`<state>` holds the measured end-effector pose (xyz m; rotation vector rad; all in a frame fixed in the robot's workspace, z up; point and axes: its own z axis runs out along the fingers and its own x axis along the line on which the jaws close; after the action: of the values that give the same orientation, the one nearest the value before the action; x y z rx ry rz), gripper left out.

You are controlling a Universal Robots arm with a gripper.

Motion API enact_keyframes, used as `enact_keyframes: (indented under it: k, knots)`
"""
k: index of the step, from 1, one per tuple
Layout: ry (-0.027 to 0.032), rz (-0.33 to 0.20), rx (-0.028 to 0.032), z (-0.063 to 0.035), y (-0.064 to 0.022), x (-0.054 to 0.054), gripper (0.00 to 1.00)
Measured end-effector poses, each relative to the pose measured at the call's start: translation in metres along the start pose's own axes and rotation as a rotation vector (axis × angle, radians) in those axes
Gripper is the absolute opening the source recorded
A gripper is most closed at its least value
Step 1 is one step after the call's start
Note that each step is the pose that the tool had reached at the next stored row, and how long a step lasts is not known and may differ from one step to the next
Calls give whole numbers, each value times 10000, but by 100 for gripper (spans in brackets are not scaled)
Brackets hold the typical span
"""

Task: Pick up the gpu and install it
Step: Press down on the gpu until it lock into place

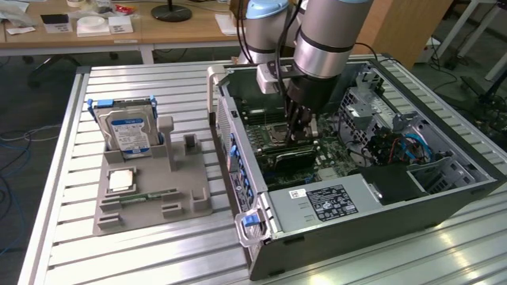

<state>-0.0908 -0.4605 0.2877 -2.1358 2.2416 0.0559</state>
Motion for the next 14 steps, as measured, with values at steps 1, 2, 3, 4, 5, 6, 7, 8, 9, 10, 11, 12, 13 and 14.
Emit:
enact_keyframes:
  k: [1, 2, 3, 4, 5, 6, 7, 8, 9, 10, 11, 12, 13, 14]
  knots:
    - [0, 0, 0, 18, 0, 1, 11]
    - [-1, 0, 0, 36, 0, 2, 11]
    - [-1, 0, 0, 54, 0, 3, 11]
    - [-1, 0, 0, 72, 0, 4, 11]
    - [-1, 0, 0, 89, 0, 5, 11]
    - [-1, 0, 1, 100, 0, 5, 11]
    - [1, 0, 0, 99, 0, 6, 11]
    - [1, 0, -1, 101, 0, 6, 11]
    - [0, 0, 0, 112, 0, 6, 11]
    - [-1, 0, 0, 130, 0, 7, 11]
    - [-1, 0, 0, 146, 0, 8, 11]
    - [0, 0, 0, 159, 0, 9, 11]
    - [0, 0, 0, 163, 1, 9, 11]
    - [1, 0, 0, 163, 1, 9, 11]
